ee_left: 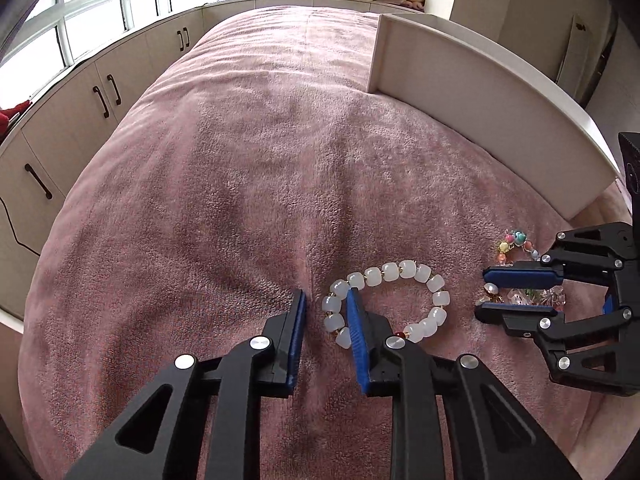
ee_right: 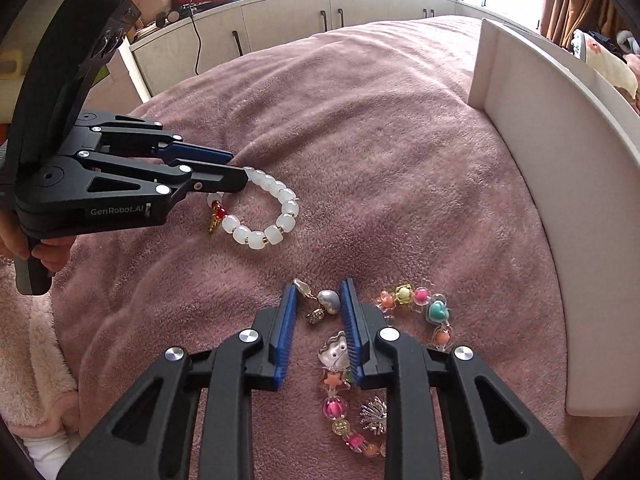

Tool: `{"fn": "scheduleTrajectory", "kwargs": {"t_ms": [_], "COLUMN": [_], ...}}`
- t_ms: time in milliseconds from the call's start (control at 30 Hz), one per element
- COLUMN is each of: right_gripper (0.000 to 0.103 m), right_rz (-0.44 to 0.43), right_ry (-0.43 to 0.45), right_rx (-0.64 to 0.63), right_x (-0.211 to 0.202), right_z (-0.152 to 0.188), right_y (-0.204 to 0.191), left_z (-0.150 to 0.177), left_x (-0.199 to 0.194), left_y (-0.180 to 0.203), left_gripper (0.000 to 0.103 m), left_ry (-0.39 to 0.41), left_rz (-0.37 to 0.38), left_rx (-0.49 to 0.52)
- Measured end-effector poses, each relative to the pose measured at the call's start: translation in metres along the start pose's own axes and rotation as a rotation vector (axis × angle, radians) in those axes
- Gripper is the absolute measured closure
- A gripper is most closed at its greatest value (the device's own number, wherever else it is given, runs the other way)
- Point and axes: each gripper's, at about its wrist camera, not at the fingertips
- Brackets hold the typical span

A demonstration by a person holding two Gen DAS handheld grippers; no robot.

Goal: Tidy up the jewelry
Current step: 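Move left tool to the white bead bracelet while right tool moves to the colorful beaded bracelet, then close left tool on the white bead bracelet and lift it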

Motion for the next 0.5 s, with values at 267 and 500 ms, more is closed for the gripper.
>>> {"fn": "scheduleTrajectory", "kwargs": {"t_ms": [267, 500], "right_gripper": [0.087, 0.087], "right_rz": [-0.037, -0.048], "right_ry": [0.009, 0.046], "right_rx": [0.027, 0.058], "right_x": [-0.004, -0.024], "right_z": [-0.002, 0.0], "right_y": [0.002, 0.003], "left_z": [0.0, 0.005], "left_x": [-0.017, -0.033], "left_y": [-0.019, -0.029], "left_gripper": [0.097, 0.094], "left_ry": [0.031, 0.056], "left_rz": [0.08, 0.148], "left_rx": [-0.124, -0.195]}}
Point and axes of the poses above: each gripper's, at about its wrist camera, not at the fingertips, and x roughly the way its jaws point, y to its right, z to its underside, and after that the axes turned 14 degrees about z, right-handed
